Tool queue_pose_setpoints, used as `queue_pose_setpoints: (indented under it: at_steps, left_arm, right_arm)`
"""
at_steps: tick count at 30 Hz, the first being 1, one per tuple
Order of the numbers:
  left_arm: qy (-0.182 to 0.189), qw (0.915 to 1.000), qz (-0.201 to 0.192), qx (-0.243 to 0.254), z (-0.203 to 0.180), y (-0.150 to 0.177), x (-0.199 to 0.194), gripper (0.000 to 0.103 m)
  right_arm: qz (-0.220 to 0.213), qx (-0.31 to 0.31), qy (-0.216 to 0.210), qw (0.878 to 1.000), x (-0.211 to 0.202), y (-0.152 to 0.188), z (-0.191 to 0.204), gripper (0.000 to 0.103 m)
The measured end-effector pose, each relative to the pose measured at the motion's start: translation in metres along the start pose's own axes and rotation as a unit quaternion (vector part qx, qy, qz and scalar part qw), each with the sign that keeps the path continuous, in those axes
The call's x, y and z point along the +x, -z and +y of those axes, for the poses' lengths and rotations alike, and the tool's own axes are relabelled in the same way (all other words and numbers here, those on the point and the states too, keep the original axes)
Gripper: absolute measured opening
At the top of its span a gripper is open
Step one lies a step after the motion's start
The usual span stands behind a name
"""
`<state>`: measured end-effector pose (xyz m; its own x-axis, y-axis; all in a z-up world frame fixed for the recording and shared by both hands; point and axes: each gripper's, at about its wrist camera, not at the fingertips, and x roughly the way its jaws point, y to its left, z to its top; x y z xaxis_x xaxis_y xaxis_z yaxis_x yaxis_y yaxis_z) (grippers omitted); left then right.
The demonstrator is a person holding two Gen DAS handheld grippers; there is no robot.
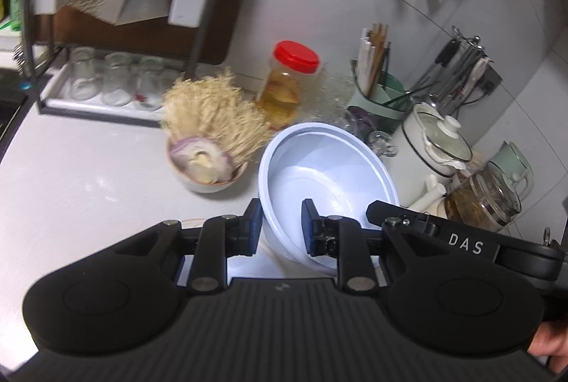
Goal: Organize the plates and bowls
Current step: 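Lower the small bowl into the light blue bowl on the stack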
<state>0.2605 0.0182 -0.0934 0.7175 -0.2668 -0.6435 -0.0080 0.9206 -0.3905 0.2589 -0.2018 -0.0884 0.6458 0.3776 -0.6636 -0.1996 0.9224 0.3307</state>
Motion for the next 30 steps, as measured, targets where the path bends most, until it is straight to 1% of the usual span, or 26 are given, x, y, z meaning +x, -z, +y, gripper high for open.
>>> queue_pose_setpoints:
  at_steps: [10,16,24,30]
  left_arm:
    - [-0.036,0.9985,0.026,-0.033,0.037,0.033,0.001,0.026]
    - [-0.048,0.9968,0.047,-0.044,0.054,0.049,0.005,0.026]
    - [-0.057,0.995,0.07,-0.042,0.058,0.059,0.016,0.026]
    - [-0.054,0.9946,0.077,-0.044,0.06,0.059,0.02,0.026]
  right_arm:
    - [0.051,-0.008,-0.018,0.998,0.027,0.028,0.015,0.014]
    - [0.08,0.003,-0.024,0.997,0.043,0.044,0.019,0.015]
    - [0.106,0.019,-0.012,0.994,0.056,0.056,0.014,0.016]
    - [0.111,0.02,-0.003,0.994,0.061,0.059,0.013,0.016]
